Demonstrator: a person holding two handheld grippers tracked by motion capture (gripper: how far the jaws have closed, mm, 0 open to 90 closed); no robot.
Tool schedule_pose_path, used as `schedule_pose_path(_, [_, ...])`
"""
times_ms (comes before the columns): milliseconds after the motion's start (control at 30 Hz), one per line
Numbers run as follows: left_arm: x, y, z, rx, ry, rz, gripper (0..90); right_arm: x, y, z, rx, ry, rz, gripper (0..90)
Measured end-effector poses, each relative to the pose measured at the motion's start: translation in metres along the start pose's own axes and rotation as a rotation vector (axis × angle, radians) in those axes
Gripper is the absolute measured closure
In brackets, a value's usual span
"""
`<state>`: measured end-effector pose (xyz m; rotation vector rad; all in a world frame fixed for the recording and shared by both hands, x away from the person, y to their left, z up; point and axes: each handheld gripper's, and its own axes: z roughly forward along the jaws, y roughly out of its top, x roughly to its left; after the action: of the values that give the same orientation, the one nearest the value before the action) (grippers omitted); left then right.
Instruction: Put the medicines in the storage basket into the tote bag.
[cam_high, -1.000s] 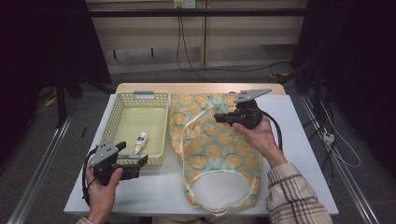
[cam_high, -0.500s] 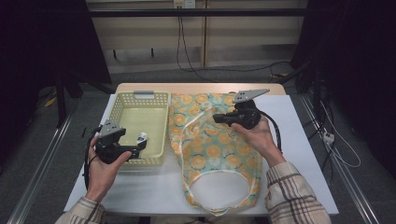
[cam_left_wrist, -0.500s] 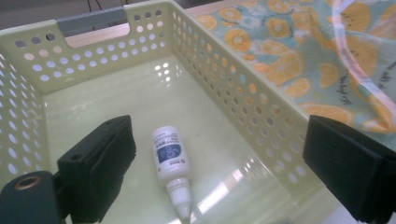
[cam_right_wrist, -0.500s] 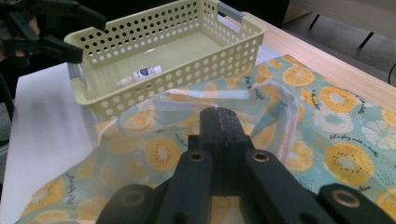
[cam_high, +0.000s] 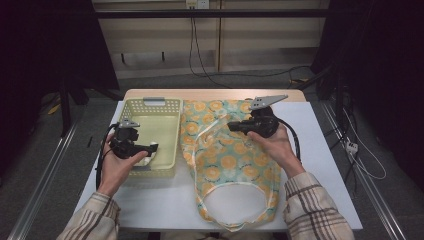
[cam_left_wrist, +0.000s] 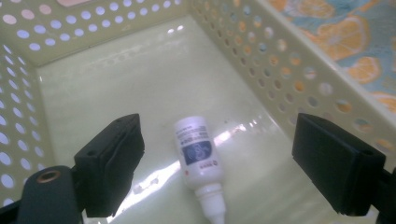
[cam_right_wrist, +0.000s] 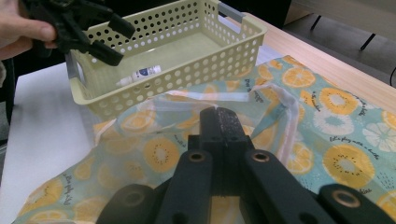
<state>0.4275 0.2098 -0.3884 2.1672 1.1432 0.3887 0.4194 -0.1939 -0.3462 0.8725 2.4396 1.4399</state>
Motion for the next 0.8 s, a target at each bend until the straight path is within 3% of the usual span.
schedule_pose_path(167, [0.007, 0.009, 0.014, 0.093, 0.007, 0.017, 19.9, 0.001, 0.001, 0.001, 0.002, 0.002, -0.004, 90.0])
schedule_pose_path(233, [0.007, 0.011, 0.020, 0.125, -0.007, 0.020, 11.4, -0.001, 0.001, 0.001, -0.001, 0.003, 0.001, 90.0])
schedule_pose_path(267, [0.008, 0.012, 0.023, 0.149, -0.003, 0.021, 11.4, -0.001, 0.000, 0.002, 0.002, 0.004, 0.003, 90.0])
schedule_pose_path(400, [0.010, 0.017, 0.026, 0.189, 0.003, 0.052, 20.2, -0.002, 0.000, 0.002, 0.004, 0.005, 0.002, 90.0])
schedule_pose_path(467, [0.012, 0.020, 0.031, 0.211, -0.007, 0.043, 26.9, -0.002, 0.000, 0.003, 0.002, 0.006, 0.003, 90.0])
schedule_pose_path(567, [0.015, 0.025, 0.039, 0.233, -0.017, 0.025, 29.4, -0.002, 0.000, 0.005, 0.006, 0.006, 0.002, 90.0])
schedule_pose_path(800, [0.018, 0.025, 0.056, 0.322, -0.049, 0.035, 42.7, -0.004, -0.002, 0.008, 0.013, 0.011, 0.006, 90.0])
